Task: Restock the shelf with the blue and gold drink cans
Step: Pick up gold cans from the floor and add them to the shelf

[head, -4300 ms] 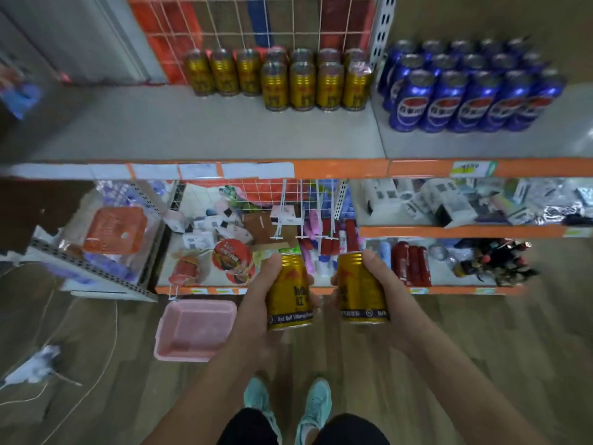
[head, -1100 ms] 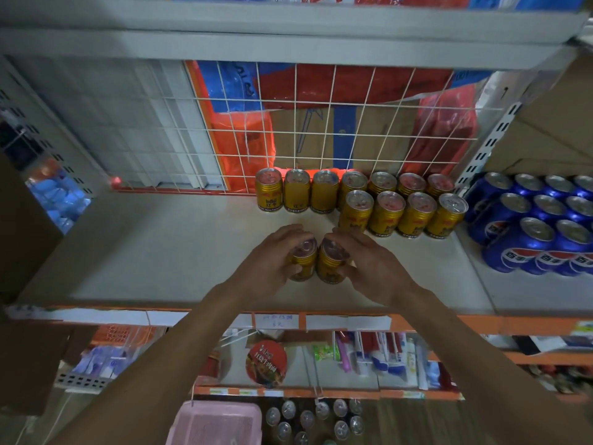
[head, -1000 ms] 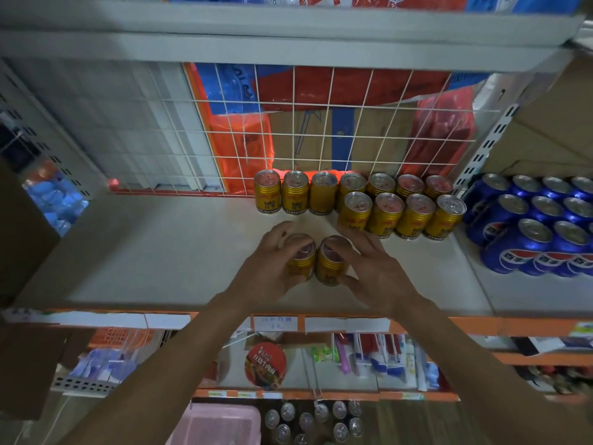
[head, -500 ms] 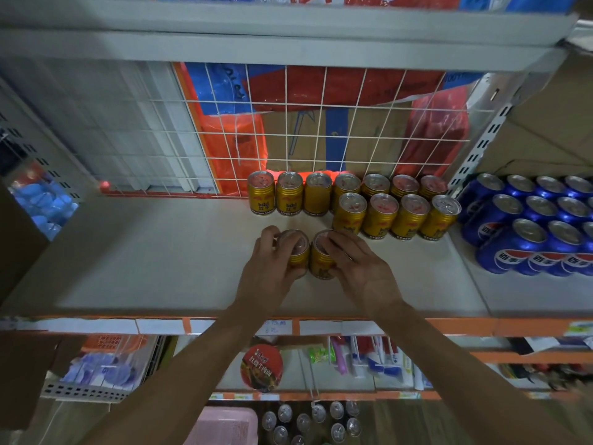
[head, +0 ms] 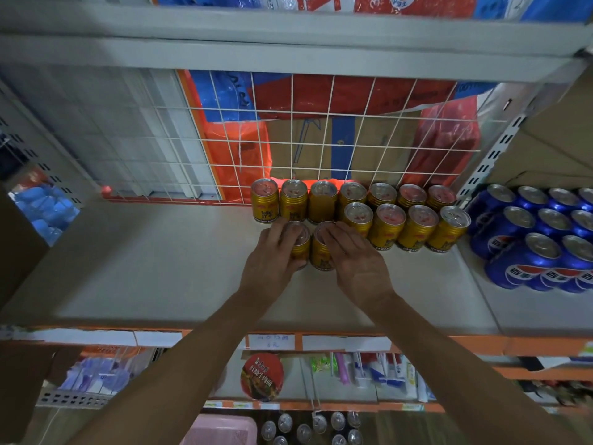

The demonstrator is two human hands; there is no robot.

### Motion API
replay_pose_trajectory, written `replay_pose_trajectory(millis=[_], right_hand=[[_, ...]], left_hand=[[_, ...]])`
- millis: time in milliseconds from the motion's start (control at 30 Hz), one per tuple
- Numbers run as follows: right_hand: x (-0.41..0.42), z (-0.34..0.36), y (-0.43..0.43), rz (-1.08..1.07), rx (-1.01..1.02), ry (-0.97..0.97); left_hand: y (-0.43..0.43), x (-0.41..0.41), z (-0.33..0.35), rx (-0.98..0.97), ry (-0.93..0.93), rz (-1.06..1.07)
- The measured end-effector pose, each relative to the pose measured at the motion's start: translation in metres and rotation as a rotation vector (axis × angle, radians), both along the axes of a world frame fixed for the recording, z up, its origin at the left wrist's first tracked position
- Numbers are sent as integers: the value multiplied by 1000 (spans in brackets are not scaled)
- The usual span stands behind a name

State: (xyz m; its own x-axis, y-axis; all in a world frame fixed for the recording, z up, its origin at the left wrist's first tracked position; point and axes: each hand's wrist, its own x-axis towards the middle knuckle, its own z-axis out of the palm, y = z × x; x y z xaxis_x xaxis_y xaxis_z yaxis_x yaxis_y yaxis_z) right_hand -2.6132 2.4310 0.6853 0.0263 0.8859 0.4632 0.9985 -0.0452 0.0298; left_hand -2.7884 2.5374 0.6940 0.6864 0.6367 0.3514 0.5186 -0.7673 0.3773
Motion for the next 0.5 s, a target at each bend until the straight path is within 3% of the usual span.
replay_pose_trajectory(millis=[500], right_hand=[[14, 5, 44, -72, -20, -82]], left_hand=[[44, 24, 3, 85, 69, -23]])
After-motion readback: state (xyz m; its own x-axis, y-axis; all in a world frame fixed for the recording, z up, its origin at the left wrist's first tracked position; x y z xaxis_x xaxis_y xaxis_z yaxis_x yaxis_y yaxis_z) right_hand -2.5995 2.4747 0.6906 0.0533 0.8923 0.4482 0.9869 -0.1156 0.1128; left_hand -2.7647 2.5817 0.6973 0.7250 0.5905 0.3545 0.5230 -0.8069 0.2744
